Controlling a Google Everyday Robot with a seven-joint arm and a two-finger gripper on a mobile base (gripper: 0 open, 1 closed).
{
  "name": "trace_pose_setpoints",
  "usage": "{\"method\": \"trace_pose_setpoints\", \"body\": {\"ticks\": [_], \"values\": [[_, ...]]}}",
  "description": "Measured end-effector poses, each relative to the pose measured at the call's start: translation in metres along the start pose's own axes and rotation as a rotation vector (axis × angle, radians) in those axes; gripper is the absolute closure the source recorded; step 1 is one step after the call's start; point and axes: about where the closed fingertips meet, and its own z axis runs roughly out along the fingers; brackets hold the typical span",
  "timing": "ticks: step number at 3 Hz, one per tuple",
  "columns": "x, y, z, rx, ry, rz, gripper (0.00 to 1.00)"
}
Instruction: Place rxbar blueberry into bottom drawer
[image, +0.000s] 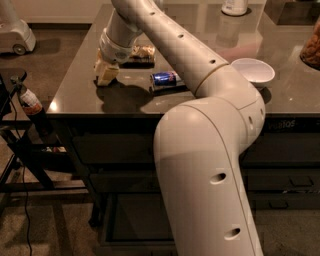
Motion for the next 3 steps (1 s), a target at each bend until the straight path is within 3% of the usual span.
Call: {"method": "trace_pose_setpoints", "body": {"ticks": [1,2,3], "values": [[0.0000,0.0000,0.0000,0.000,0.000,0.000,0.88],[0.0000,0.0000,0.0001,0.000,0.000,0.000,1.00],[0.0000,-0.0001,0.0001,0.000,0.000,0.000,1.00]]}}
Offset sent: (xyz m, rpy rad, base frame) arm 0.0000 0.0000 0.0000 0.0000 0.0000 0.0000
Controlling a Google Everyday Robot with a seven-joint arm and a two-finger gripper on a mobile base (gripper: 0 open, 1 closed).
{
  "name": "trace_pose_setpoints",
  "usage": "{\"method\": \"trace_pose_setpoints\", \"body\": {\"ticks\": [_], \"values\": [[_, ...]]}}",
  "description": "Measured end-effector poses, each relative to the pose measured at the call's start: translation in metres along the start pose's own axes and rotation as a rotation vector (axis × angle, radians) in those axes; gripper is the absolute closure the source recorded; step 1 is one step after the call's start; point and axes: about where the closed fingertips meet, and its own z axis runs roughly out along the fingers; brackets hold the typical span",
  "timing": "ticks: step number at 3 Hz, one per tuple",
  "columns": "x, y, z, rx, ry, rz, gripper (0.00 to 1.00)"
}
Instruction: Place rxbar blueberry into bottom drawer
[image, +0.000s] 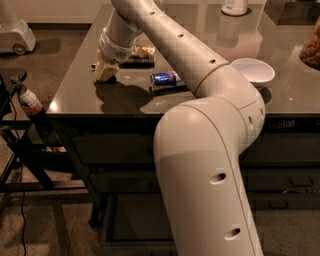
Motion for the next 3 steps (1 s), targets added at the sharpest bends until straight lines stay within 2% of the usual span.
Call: {"method": "trace_pose_setpoints", "body": {"ticks": [1,2,3], "values": [[0.000,-0.002,-0.001,0.008,0.000,-0.001,1.00],[0.002,0.004,-0.014,0.025,0.028,0.007,1.00],[0.004,0.020,-0.028,0.046,0.044,0.030,1.00]]}}
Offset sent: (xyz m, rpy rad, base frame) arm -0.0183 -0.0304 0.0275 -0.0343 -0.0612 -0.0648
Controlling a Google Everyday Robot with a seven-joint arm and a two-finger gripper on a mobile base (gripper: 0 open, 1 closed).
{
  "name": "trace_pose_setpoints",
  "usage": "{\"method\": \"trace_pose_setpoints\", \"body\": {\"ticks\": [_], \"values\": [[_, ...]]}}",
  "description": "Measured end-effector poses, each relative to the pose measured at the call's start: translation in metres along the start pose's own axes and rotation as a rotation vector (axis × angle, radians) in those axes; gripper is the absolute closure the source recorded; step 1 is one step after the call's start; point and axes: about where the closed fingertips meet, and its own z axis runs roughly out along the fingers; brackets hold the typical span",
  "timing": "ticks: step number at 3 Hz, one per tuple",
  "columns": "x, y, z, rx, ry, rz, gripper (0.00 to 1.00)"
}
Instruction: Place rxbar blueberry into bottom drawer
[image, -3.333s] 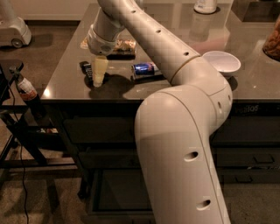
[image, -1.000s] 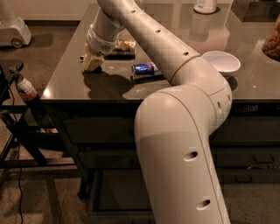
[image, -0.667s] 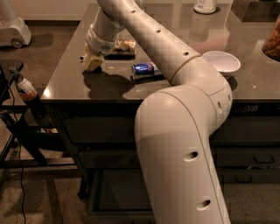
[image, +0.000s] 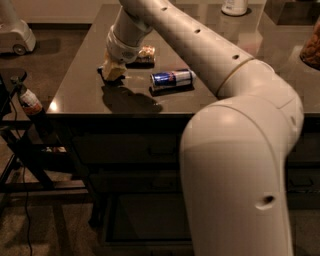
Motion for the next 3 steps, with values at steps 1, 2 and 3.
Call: {"method": "trace_pose_setpoints", "body": {"ticks": [1,2,3], "values": [[0.000,0.019,-0.008,0.006,0.005,0.013,1.00],[-0.014,0.076,-0.011,-0.015,-0.024,0.035,1.00],[-0.014,0.077,-0.010,-0.015,-0.024,0.035,1.00]]}}
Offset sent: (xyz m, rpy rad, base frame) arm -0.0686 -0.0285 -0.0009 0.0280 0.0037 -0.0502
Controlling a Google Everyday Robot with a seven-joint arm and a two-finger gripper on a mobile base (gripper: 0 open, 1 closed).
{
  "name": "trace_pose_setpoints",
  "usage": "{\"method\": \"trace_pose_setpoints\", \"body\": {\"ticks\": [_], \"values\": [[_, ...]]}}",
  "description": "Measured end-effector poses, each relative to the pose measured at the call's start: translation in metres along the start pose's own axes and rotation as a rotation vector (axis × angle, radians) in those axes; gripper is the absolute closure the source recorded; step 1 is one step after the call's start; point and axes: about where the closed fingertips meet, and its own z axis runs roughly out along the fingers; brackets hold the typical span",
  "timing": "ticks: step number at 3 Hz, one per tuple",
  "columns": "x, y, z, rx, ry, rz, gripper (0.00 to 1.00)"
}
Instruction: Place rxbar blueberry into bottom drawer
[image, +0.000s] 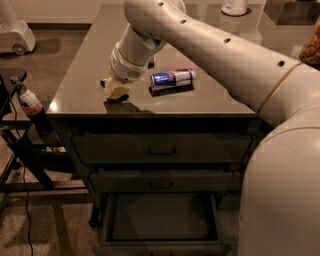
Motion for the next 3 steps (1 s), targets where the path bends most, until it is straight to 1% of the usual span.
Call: {"method": "trace_pose_setpoints", "body": {"ticks": [1,3], "values": [[-0.008,0.023,-0.004,-0.019,-0.003,0.026,1.00],[-0.029,0.101,-0.027,-0.023,-0.004,0.155,1.00]]}}
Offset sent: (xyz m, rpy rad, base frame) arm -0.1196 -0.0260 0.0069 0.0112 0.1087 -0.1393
